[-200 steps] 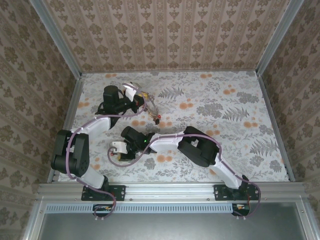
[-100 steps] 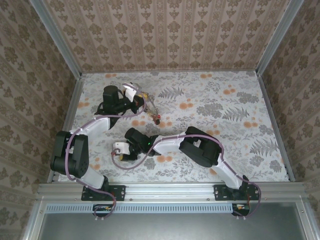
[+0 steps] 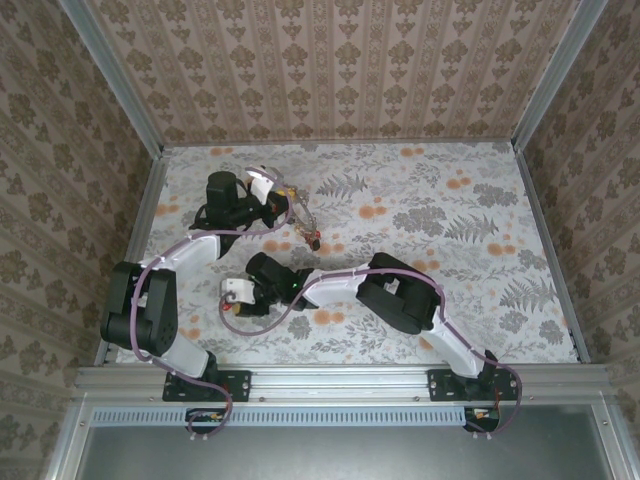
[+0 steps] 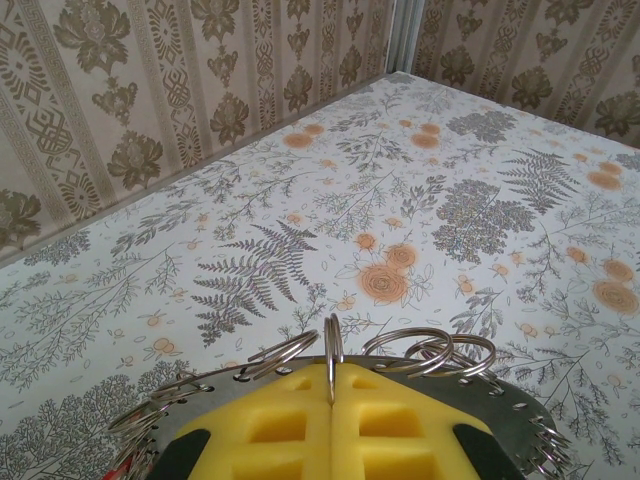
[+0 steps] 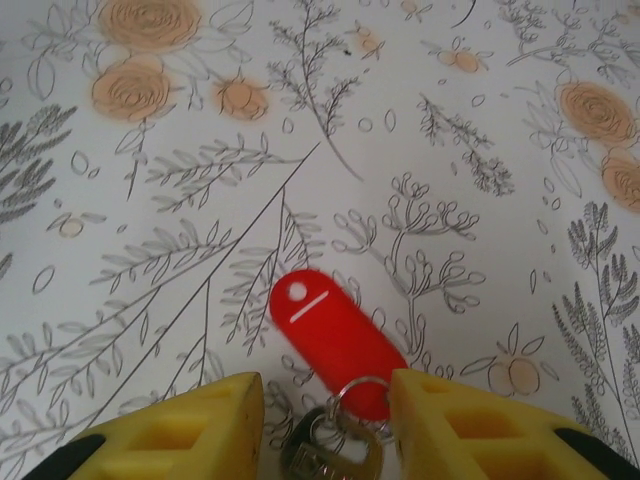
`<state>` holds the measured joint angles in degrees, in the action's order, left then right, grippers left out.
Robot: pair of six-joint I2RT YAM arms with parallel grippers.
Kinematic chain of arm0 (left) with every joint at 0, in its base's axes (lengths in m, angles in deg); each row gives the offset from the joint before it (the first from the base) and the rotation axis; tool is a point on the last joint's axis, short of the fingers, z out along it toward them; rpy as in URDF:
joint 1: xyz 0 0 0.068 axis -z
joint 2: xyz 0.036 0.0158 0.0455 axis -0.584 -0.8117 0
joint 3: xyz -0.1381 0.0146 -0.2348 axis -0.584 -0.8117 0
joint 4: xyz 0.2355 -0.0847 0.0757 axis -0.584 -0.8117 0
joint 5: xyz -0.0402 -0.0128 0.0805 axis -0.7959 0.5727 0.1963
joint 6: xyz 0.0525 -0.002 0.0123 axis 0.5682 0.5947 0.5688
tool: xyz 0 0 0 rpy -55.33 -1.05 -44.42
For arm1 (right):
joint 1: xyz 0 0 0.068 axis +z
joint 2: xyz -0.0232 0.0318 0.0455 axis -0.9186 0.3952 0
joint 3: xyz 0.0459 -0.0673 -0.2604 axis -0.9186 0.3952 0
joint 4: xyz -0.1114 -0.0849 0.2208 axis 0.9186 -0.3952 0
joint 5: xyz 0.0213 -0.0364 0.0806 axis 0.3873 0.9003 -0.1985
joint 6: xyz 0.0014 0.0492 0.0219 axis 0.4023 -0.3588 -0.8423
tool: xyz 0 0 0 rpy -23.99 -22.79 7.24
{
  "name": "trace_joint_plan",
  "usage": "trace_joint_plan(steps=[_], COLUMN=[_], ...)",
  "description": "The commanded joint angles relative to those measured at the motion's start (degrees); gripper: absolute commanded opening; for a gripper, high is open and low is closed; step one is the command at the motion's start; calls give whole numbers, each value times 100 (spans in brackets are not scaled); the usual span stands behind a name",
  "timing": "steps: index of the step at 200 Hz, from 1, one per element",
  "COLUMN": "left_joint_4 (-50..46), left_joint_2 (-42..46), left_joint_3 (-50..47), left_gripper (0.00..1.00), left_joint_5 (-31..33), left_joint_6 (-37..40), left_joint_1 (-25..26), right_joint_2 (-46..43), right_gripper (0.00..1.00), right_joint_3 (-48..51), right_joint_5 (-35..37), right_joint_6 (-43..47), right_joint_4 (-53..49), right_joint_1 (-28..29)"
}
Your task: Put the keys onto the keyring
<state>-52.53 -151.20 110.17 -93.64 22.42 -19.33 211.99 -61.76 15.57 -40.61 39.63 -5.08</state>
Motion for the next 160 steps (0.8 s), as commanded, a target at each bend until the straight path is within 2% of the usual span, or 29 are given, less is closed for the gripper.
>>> trace_joint_plan(steps=[1, 62, 87, 105, 121, 134, 143, 160], left_joint_4=[191, 132, 111, 48, -149, -483, -716, -958], left_joint_2=[234, 269, 286, 308, 339, 413, 459, 521], left_joint_3=[272, 270, 267, 283, 318, 359, 399, 374], left_gripper=[0, 0, 0, 0, 0, 0, 0, 0], left_joint_5=[-149, -135, -128, -131, -129, -122, -86, -97], left_joint_6=[163, 180, 179, 198, 334, 606, 767, 939], left_joint_1=[12, 12, 25, 55, 119, 204, 280, 394], right_joint_2=[254, 236, 120, -43, -311, -630, -890, -1437], right_gripper=[40, 33, 27, 18, 10, 8, 3, 2], right_joint_3=[-287, -90, 85, 346, 695, 1152, 1551, 2354], right_joint_5=[-28, 310, 490, 463, 332, 371, 403, 533], right_joint_6=[-147, -211, -219, -288, -320, -458, -607, -997], right_joint_4=[-378, -451, -314, -139, -15, 169, 303, 505], right_joint_1=[-21, -21, -45, -82, -138, -200, -273, -459])
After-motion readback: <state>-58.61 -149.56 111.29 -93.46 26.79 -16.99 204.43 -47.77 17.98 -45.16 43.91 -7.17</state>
